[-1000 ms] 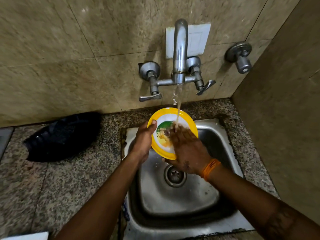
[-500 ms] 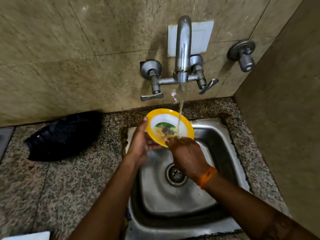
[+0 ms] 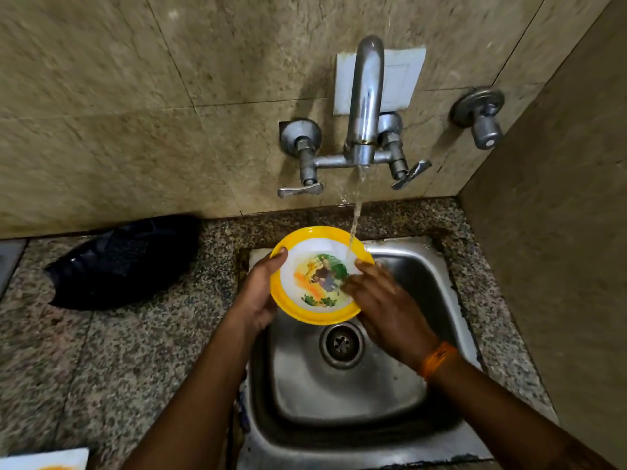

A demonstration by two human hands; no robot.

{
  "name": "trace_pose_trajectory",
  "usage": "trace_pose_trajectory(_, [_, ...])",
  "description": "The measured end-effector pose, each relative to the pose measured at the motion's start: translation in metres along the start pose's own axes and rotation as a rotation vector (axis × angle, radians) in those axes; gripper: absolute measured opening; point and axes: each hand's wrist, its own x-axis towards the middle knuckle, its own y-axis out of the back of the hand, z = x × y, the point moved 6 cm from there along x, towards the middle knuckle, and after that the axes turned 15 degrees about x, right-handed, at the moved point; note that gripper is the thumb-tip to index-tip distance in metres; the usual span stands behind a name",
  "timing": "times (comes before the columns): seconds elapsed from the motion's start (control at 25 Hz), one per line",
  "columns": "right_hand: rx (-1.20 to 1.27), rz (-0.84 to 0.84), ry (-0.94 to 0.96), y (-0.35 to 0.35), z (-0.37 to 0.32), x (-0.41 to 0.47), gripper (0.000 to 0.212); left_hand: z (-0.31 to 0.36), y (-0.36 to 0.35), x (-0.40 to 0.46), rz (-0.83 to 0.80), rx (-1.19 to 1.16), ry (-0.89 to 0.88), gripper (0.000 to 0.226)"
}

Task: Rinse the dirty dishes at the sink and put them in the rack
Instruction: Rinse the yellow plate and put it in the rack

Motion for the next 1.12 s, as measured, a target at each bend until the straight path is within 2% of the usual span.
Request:
trace_pose_trajectory(0.12, [-0.111,0.010,-0.033,-0.011,-0.020,-0.005,0.037,0.004,-0.014,-0.005,-0.011,-0.027,0.066,0.057])
trace_pose_trajectory(0.16, [-0.162,0.003,-0.092,-0.012,-0.019,-0.003,0.038,0.003,-0.023,-0.009,0.005,-0.028,0.033,0.060])
trace_pose_trajectory(0.28, [-0.206,0.080,-0.228,-0.012,-0.018,0.007,0.043,-0.008,-0.044,-0.023,0.198,-0.005,-0.238,0.055])
trace_pose_trajectory(0.36, [-0.185,0.072,-0.133,-0.016,-0.024,0.012,0.043,-0.004,-0.041,-0.022,0.239,-0.023,-0.311,0.060])
trace_pose_trajectory(0.44, [-0.137,0.004,0.019,-0.011,-0.019,0.011,0.034,0.004,-0.026,-0.014,0.185,-0.013,-0.248,0.058])
trace_pose_trajectory(0.56, [-0.038,-0.053,0.057,0.012,0.003,0.004,0.037,0.017,-0.007,-0.005,-0.039,0.065,-0.201,0.056])
trace_pose_trajectory(0.64, [0.079,0.007,0.072,0.020,0.003,-0.003,0.032,0.017,-0.007,-0.003,-0.153,0.108,-0.152,0.053])
trace_pose_trajectory(0.72, [0.234,0.107,0.037,0.023,-0.008,-0.010,0.024,0.010,-0.011,0.000,-0.169,0.090,-0.073,0.047])
trace_pose_trajectory(0.8, [0.437,0.225,-0.145,0.019,-0.011,-0.019,0.022,0.002,-0.018,0.003,-0.145,0.060,0.004,0.046])
trace_pose_trajectory(0.88, [0.788,0.384,-0.472,0.011,-0.003,-0.032,0.025,-0.006,-0.023,0.002,-0.128,0.070,0.042,0.056])
trace_pose_trajectory(0.96, [1.183,0.538,-0.784,-0.002,0.006,-0.046,0.029,-0.016,-0.023,-0.003,-0.114,0.121,0.038,0.054])
trace_pose_trajectory(1.04, [1.467,0.537,-1.069,-0.020,0.011,-0.057,0.028,-0.026,-0.022,-0.016,-0.088,0.177,0.018,0.038])
trace_pose_trajectory(1.12, [1.558,0.484,-1.242,-0.034,0.015,-0.066,0.029,-0.040,-0.021,-0.026,-0.073,0.176,0.037,0.025])
